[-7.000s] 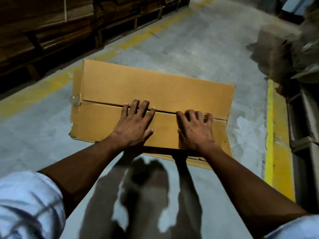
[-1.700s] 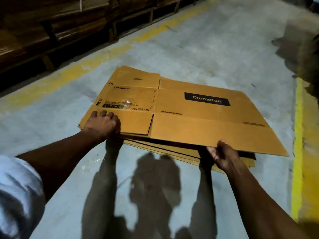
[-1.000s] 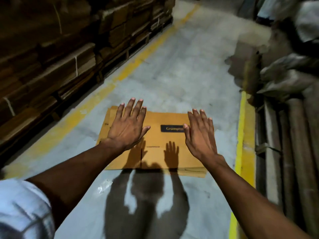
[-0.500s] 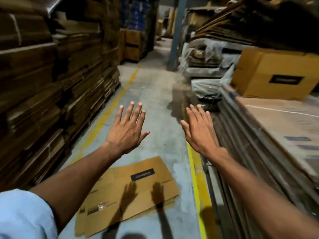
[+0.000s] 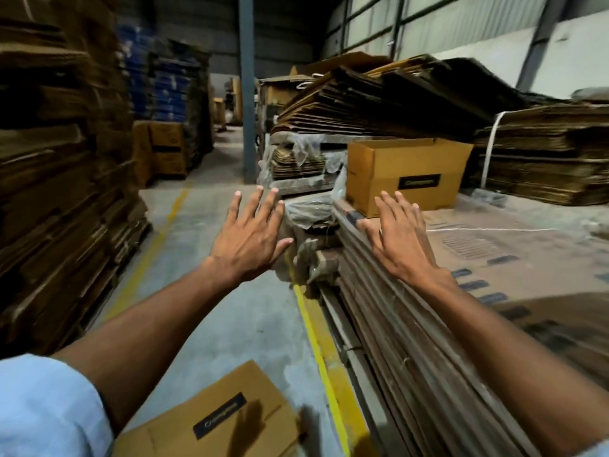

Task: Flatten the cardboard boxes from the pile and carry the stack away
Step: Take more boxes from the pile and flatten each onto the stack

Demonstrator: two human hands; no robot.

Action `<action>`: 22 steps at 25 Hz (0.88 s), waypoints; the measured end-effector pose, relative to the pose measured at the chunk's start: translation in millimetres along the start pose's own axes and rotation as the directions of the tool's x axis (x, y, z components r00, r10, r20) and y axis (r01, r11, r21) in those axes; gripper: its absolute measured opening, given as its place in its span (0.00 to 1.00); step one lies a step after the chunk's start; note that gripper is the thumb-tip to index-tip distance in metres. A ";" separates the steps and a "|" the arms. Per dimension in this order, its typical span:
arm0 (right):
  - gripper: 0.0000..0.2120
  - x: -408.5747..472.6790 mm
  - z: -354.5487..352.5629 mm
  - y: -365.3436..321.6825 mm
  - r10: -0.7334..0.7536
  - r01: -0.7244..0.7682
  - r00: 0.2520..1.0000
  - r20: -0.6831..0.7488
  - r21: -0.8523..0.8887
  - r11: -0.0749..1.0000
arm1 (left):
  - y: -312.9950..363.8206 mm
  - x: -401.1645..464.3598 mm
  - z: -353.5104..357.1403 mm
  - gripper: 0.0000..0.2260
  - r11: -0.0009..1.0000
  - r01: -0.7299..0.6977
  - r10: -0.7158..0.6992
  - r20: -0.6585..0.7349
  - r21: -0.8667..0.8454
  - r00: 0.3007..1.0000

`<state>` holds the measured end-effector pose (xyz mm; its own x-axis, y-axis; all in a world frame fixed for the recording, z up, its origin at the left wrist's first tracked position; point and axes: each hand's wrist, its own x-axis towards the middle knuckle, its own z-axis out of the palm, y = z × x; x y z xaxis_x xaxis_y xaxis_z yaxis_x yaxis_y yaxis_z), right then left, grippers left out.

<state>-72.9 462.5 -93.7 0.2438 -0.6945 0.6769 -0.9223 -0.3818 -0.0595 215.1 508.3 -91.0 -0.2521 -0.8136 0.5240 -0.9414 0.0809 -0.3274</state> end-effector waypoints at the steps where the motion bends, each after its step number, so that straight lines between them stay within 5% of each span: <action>1: 0.31 5.4 -1.2 14.3 0.018 -0.017 1.000 0.017 -0.018 1.000 | 6.9 12.6 2.6 0.35 1.000 -0.005 0.005 0.008 -0.009 1.000; 22: 0.31 163.4 113.9 182.8 0.280 -0.247 0.954 0.109 -0.246 0.937 | 59.0 300.9 165.7 0.38 0.968 -0.200 0.192 -0.062 -0.151 0.979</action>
<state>-167.5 209.7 -77.5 0.0067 -0.8359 0.5488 -0.9984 -0.0362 -0.0430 120.8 172.9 -83.0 -0.4418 -0.7458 0.4986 -0.8949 0.3275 -0.3032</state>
